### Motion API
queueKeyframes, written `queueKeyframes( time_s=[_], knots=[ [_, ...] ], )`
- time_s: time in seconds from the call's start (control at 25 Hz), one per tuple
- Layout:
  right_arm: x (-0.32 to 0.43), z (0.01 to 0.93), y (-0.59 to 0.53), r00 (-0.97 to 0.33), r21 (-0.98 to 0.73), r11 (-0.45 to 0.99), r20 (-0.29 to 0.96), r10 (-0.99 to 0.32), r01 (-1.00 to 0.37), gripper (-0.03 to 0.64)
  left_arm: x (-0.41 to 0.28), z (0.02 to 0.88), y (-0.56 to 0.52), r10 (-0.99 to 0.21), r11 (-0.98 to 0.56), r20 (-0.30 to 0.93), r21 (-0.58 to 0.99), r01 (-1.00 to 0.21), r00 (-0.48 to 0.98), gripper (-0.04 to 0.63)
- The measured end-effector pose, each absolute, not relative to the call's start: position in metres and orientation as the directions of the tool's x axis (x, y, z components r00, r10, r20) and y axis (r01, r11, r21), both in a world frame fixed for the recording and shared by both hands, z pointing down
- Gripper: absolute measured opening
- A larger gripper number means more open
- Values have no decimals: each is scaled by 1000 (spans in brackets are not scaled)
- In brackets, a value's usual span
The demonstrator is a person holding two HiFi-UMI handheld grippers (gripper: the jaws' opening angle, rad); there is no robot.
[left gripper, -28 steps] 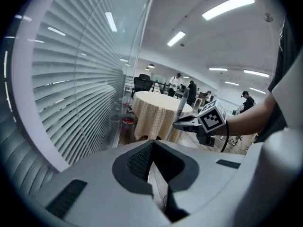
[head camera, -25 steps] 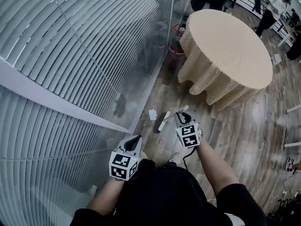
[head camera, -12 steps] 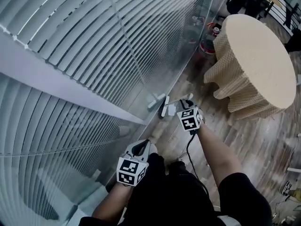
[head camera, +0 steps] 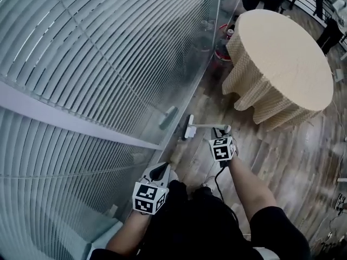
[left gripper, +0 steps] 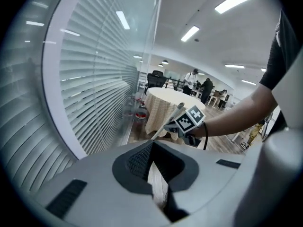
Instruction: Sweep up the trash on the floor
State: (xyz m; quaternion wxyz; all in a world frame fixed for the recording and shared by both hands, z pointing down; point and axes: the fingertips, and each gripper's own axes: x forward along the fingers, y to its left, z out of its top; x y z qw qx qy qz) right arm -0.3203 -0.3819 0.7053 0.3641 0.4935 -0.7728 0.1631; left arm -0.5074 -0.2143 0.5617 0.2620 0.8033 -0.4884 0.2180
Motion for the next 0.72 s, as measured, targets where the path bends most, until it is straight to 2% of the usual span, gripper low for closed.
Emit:
queueKeyframes(
  time_s=[0.36, 0.72],
  knots=[
    [-200, 696, -310, -153, 98, 319, 723, -674, -943, 91, -414, 542, -228, -601, -550, 590, 185, -814, 540, -5],
    [-84, 677, -226, -11, 133, 152, 716, -698, -979, 91, -313, 542, -229, -474, -701, 579, 207, -682, 663, -5]
  ],
)
